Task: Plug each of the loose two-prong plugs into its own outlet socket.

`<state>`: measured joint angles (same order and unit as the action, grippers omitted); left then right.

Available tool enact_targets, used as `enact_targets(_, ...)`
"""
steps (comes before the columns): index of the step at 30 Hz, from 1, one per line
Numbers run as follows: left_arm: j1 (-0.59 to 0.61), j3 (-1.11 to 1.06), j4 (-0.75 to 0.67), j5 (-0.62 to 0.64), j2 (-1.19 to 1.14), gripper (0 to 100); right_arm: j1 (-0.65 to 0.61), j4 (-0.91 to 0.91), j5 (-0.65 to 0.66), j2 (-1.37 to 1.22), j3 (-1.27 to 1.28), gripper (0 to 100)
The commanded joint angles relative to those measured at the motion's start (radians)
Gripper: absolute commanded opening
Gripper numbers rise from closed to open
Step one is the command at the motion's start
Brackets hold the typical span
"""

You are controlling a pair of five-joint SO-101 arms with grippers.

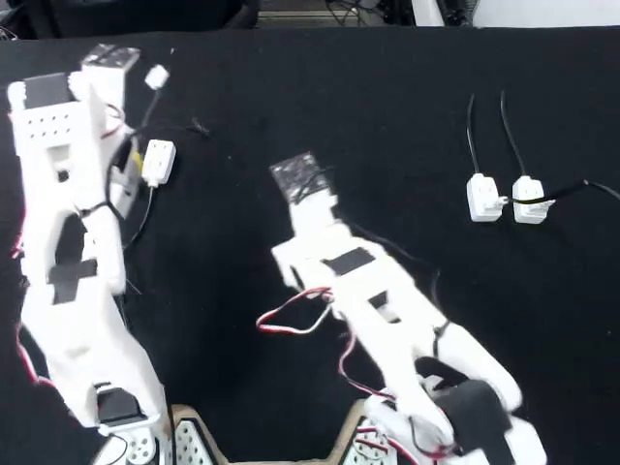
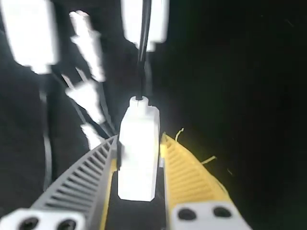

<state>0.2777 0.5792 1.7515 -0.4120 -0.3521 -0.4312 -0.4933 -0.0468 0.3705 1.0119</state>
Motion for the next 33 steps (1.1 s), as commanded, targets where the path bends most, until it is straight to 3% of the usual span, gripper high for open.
enact_targets(1, -0.122, -0.248, -0.006, 0.06, 0.305, 3, 0.118, -0.011, -0.061, 0.156, 0.03, 16.6)
enact_targets(3, -0.18, -0.384, -0.061, 0.064, 0.394, 3, 0.183, -0.008, -0.092, 0.216, 0.056, 16.6)
enact_targets(7, -0.272, -0.704, -0.307, 0.147, 0.496, 3, 0.265, 0.046, -0.143, 0.282, 0.111, 16.6)
enact_targets(12, -0.423, -0.98, -0.506, 0.157, 0.489, 3, 0.284, 0.094, -0.147, 0.262, 0.128, 16.6)
enact_targets(16, -0.498, -1.082, -0.598, 0.101, 0.43, 3, 0.282, 0.095, -0.147, 0.24, 0.124, 16.6)
enact_targets(20, -0.479, -1.07, -0.612, 0.117, 0.4, 5, 0.282, 0.095, -0.146, 0.237, 0.124, 16.6)
enact_targets(26, -0.39, -1.003, -0.605, 0.201, 0.4, 28, 0.281, 0.095, -0.143, 0.236, 0.122, 16.6)
enact_targets(33, -0.2, -0.931, -0.603, 0.193, 0.393, 29, 0.281, 0.094, -0.143, 0.236, 0.122, 16.6)
